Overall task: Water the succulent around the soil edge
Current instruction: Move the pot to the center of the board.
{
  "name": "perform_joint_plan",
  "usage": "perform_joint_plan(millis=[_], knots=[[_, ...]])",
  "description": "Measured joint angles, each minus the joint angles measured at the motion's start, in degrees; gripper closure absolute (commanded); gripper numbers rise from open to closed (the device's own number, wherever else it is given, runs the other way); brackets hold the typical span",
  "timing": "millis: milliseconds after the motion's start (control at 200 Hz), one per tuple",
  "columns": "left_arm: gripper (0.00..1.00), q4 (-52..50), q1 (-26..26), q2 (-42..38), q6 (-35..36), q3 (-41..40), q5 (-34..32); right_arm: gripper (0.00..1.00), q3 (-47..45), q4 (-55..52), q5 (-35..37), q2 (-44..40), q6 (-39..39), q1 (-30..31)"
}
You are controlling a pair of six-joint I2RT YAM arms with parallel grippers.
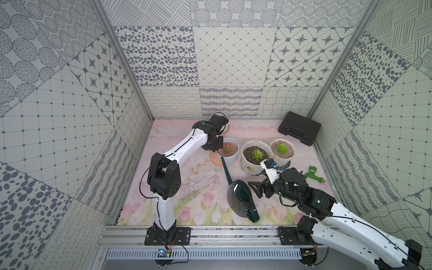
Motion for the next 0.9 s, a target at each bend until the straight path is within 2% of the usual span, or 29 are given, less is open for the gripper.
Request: perform_joint_plan(millis=[225, 495, 705, 900], knots=[[1.0, -2.12, -0.22, -1.46, 2.47, 1.92, -3.85, 0.02, 0.0, 0.0, 0.0, 0.0, 0.0, 0.0], [1.0, -2.91, 0.46, 4.15, 5.75, 5.03, -7.23, 0.02, 0.0, 0.0, 0.04, 0.0, 0.0, 0.02], [1.0, -3.87, 0.63, 5.05, 6.84, 5.01, -6.73, 0.02, 0.0, 0.0, 0.13, 0.0, 0.0, 0.02], [1.0, -3.91, -1.4, 3.17, 6.78, 2.01, -4.66, 0.02, 0.0, 0.0, 0.15, -0.02, 0.0, 0.02]])
